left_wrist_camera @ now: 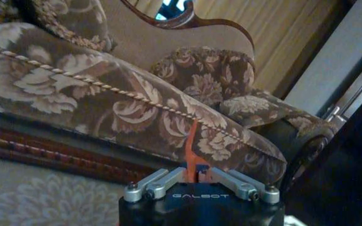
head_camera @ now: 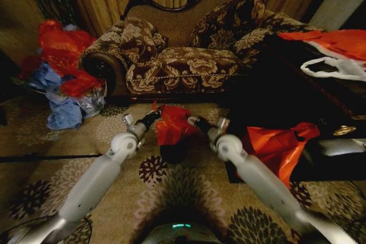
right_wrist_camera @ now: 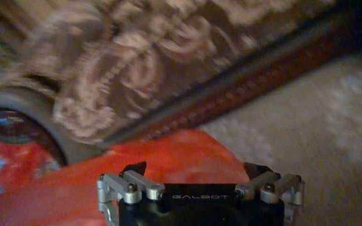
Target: Place a garbage bag over the trash bin.
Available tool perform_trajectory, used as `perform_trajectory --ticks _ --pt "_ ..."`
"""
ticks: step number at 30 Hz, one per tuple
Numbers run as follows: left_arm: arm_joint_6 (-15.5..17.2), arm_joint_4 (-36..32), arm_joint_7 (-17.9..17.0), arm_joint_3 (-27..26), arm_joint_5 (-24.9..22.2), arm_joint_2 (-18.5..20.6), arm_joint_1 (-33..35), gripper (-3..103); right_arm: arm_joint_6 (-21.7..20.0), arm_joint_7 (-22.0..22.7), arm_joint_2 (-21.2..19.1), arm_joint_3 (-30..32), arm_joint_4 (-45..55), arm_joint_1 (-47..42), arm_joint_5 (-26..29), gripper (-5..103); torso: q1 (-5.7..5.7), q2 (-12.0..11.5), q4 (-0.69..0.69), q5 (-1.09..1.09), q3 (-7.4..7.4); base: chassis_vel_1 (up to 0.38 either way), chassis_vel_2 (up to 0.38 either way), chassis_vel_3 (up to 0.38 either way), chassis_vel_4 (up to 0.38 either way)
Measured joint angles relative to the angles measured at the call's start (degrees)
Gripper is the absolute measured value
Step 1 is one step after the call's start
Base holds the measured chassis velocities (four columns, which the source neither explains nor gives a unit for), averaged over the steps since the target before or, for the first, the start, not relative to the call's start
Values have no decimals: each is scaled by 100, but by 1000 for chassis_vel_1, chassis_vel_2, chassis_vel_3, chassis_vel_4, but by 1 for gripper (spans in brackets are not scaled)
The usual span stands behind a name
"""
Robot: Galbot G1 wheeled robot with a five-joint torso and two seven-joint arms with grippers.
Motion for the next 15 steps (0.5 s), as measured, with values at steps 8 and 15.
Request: perform_trajectory --ticks 8,15 --pt "-5 -552 50 -792 30 165 997 0 -79 34 320 224 -502 -209 339 100 0 0 -1 -1 0 0 0 0 0" --pt "-16 -773 159 -1302 106 167 1724 0 -30 -99 802 500 -885 -363 584 100 0 0 -1 -3 0 0 0 0 0"
